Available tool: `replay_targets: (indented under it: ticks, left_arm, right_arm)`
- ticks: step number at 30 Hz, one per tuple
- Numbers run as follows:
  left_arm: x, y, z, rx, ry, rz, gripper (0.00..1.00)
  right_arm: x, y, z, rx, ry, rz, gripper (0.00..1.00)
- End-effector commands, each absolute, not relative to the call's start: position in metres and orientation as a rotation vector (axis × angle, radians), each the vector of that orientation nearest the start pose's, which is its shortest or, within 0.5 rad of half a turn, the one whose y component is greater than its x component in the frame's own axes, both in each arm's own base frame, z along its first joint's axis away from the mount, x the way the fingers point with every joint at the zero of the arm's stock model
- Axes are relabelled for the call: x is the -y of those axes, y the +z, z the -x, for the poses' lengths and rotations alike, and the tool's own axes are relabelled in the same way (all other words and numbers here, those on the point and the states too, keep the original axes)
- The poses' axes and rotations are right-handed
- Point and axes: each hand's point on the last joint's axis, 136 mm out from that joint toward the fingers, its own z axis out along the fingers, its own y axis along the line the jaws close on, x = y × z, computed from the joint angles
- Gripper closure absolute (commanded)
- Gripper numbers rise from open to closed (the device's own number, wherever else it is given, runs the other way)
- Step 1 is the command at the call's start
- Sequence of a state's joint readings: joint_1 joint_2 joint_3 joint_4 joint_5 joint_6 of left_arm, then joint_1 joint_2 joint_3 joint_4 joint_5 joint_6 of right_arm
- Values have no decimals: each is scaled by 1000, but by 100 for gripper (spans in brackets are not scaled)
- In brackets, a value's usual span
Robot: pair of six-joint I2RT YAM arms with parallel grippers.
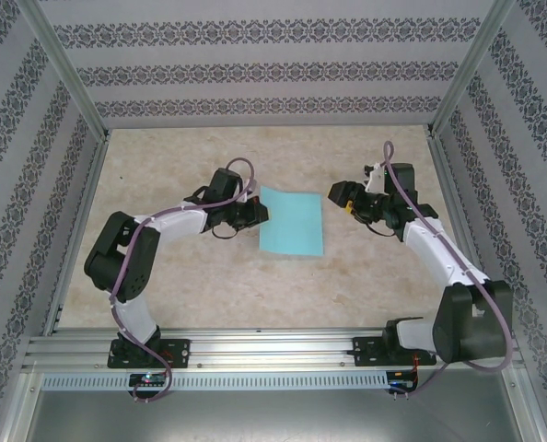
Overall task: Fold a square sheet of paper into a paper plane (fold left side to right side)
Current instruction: Place a square sheet of paper at the center of the table, then first fold in half a square sheet of paper at the center of the table.
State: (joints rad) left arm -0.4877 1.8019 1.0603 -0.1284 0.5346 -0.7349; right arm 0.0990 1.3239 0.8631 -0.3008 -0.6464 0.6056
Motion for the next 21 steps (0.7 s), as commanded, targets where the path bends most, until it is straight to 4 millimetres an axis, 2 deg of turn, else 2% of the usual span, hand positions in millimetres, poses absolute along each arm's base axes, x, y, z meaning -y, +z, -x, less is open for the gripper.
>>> replay_targets:
  ticks: [1,8,13,21]
  left_arm:
    - [271,63,-340,-2728,-963,-24,94]
    - [257,58,-340,-2765,-826,-37,92]
    - [265,67,-344,-2745,-885,-40,84]
    - [285,91,-347,-2671,-1059,-48,66]
  right_arm:
    - [-146,142,-336,-2459,1074,-254,35]
    - [-181,101,-336,-2531,1125,-283,47]
    - [-201,64,-337,-2615,1147,-338,54]
    - [-214,32,-335,-2685,1124,-344,58]
